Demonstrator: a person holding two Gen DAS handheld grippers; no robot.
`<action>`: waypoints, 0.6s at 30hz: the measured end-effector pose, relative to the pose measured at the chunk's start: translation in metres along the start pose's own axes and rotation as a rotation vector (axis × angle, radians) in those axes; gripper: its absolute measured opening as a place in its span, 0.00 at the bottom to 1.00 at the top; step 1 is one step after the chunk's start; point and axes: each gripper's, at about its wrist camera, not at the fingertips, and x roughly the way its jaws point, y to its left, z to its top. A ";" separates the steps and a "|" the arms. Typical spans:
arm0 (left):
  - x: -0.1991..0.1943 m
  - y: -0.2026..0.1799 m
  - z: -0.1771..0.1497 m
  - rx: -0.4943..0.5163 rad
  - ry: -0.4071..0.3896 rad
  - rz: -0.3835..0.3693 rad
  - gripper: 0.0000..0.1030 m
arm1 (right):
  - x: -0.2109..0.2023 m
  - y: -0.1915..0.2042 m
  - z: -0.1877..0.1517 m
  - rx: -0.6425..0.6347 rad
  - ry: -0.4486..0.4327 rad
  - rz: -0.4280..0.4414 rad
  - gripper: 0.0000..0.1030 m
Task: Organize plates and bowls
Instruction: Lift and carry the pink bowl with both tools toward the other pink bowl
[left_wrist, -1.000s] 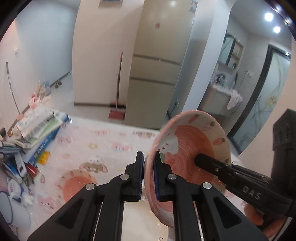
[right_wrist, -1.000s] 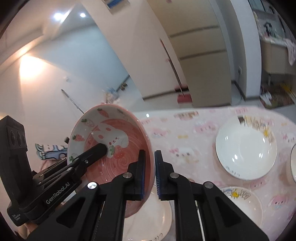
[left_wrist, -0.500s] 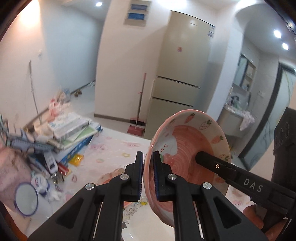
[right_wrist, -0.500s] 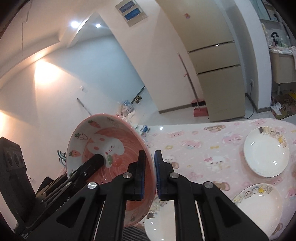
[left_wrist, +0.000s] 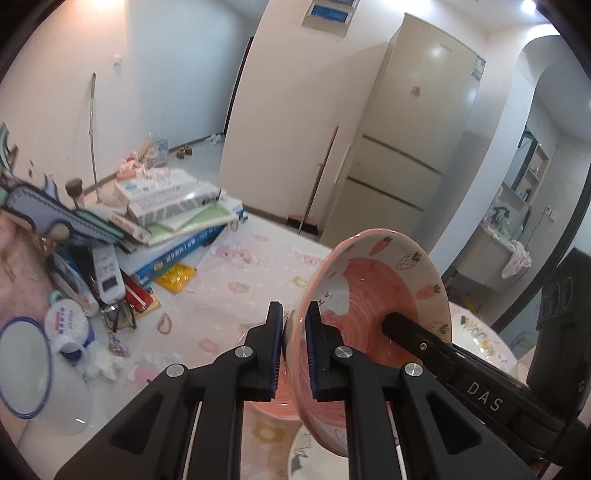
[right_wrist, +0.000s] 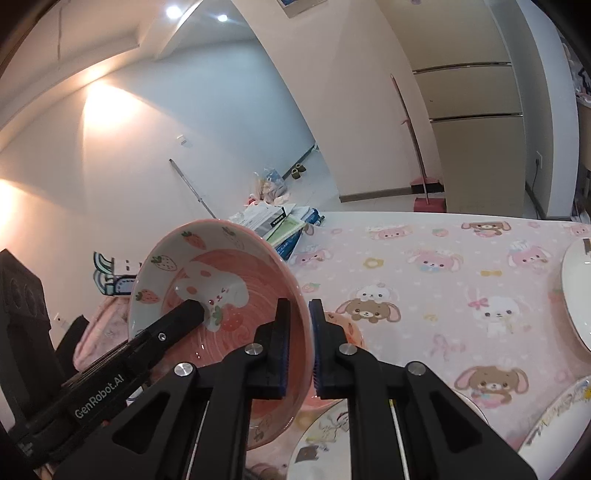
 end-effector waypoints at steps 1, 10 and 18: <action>0.009 0.003 -0.003 0.002 0.013 0.006 0.11 | 0.007 -0.002 -0.002 0.004 0.015 -0.015 0.10; 0.060 0.023 -0.020 -0.032 0.116 0.066 0.11 | 0.054 -0.013 -0.019 -0.026 0.110 -0.092 0.10; 0.084 0.022 -0.032 0.001 0.165 0.122 0.11 | 0.072 -0.027 -0.029 0.018 0.141 -0.117 0.10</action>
